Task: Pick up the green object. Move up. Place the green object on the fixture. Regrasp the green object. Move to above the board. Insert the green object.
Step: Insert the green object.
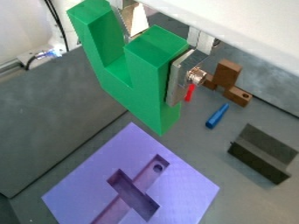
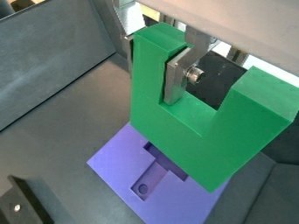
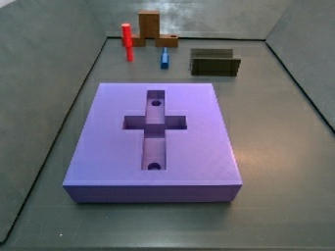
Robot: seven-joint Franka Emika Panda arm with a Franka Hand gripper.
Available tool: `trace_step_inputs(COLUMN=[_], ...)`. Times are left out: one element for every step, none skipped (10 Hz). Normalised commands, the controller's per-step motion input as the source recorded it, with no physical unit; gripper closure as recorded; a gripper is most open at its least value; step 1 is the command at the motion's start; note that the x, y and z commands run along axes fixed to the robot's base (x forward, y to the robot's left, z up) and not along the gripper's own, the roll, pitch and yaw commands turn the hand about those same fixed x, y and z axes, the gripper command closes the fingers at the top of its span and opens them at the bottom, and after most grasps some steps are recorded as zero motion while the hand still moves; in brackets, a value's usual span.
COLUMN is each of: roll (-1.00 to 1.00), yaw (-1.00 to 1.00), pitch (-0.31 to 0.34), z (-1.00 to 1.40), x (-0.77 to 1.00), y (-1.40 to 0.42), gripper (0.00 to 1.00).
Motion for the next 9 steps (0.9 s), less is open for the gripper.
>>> trace_step_inputs(roll=[-0.41, -0.50, -0.50, -0.50, -0.48, -0.41, -0.12, -0.05, -0.01], yaw=[-0.23, -0.12, -0.03, 0.00, 0.00, 0.00, 0.00, 0.00, 0.00], pitch=[0.074, 0.096, 0.099, 0.111, 0.129, 0.104, -0.011, -0.050, -0.079], z=[-0.22, -0.03, 0.00, 0.00, -0.02, -0.21, -0.86, -1.00, -1.00], x=[0.33, 0.46, 0.61, 0.67, 0.70, 0.51, 0.00, -0.06, -0.15], y=[0.00, 0.00, -0.02, -0.03, -0.06, 0.00, -0.07, -0.10, -0.05], gripper=[1.00, 1.00, 1.00, 1.00, 1.00, 1.00, 1.00, 1.00, 1.00])
